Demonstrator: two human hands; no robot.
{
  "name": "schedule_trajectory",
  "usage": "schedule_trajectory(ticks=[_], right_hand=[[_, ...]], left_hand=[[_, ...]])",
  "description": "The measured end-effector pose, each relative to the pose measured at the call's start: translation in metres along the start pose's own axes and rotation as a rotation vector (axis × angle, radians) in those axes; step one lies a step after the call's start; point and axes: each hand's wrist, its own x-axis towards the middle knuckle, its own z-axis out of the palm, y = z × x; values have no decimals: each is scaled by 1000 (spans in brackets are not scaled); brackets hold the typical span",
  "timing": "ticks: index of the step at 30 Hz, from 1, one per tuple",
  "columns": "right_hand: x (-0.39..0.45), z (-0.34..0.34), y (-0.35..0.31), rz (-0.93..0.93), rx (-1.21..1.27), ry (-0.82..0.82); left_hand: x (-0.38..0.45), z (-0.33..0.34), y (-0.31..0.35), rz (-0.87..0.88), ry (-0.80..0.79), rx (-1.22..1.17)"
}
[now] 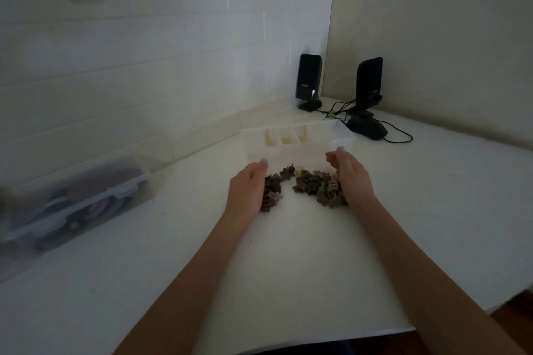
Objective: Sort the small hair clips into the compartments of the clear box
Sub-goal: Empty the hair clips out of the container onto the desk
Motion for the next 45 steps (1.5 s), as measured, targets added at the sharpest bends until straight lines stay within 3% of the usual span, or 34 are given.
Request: schedule_trajectory(ticks=[6,12,17,20,26,35,39,42,45], right_hand=[[-18,8,-11,-57,-155,-183],[-48,15,-11,-101,-93,-188],[-36,-5,-2,-21,127,-123],[-23,-12,2,45,168,-130],[-11,5,-8,-9,-38,-200],[-24,7,-17,-55,-186,-468],[-40,-3,-18,-43,-84,-440],[-49,-11,-13,42,25,-307],[-66,-5,-13,-5,-98,-282]], left_hand=[[1,32,18,-40,-176,18],[-35,40,27,-45,-86,14],[-46,31,30,-58,-18,-184],[-22,24,30,-71,-100,-120],[-3,42,33,-79,-157,-48],[-45,49,39,-99,-139,-169],[-54,35,33,-166,-53,-313],[-59,27,32,-295,-36,-482],[-69,31,41,-254,-61,-355]])
